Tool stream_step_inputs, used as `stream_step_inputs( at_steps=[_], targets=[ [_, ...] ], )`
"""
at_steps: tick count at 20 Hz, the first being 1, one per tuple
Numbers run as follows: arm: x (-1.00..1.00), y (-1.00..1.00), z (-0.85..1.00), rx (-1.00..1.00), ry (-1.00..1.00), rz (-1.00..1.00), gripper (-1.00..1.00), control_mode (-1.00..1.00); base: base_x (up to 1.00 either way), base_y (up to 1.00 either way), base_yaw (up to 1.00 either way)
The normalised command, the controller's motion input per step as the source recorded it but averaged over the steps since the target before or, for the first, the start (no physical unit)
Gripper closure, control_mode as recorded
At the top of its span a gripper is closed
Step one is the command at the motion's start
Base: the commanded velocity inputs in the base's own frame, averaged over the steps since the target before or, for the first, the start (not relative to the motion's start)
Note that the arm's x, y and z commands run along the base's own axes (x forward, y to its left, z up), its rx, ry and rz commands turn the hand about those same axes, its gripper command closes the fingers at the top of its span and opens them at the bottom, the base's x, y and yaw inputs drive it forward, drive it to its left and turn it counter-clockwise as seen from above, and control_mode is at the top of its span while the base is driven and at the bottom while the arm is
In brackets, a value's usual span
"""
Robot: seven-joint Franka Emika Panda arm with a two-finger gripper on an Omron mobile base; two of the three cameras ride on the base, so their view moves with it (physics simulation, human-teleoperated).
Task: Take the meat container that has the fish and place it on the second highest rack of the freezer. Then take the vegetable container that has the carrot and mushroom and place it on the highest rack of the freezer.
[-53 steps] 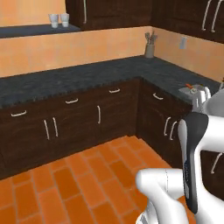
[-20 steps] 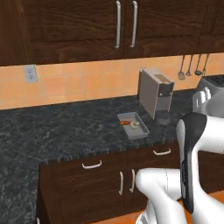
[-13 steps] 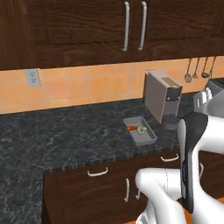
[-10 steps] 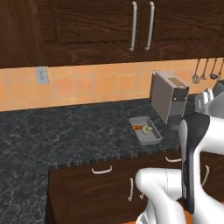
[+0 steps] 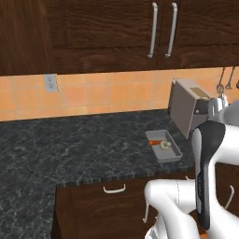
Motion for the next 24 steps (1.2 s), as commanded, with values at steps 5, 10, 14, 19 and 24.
stream_step_inputs(
  at_steps=[5, 10, 14, 19, 24],
  targets=[
    [0.03, 0.00, -0.01, 0.00, 0.00, 0.00, -1.00, -1.00, 0.47, 0.00, -0.02],
    [0.43, -0.05, -0.50, 0.00, 0.27, 0.00, -1.00, -1.00, 0.00, 0.00, 0.00],
    [0.53, -0.23, -0.79, 0.00, 0.25, 0.03, -1.00, -1.00, 0.00, 0.00, 0.00],
    [0.12, -0.14, -1.00, 0.00, 0.01, 0.22, -1.00, -1.00, 0.00, 0.00, 0.00],
    [0.40, 0.00, -0.88, 0.00, 0.08, 0.22, -1.00, -1.00, 0.00, 0.00, 0.00]
  ],
)
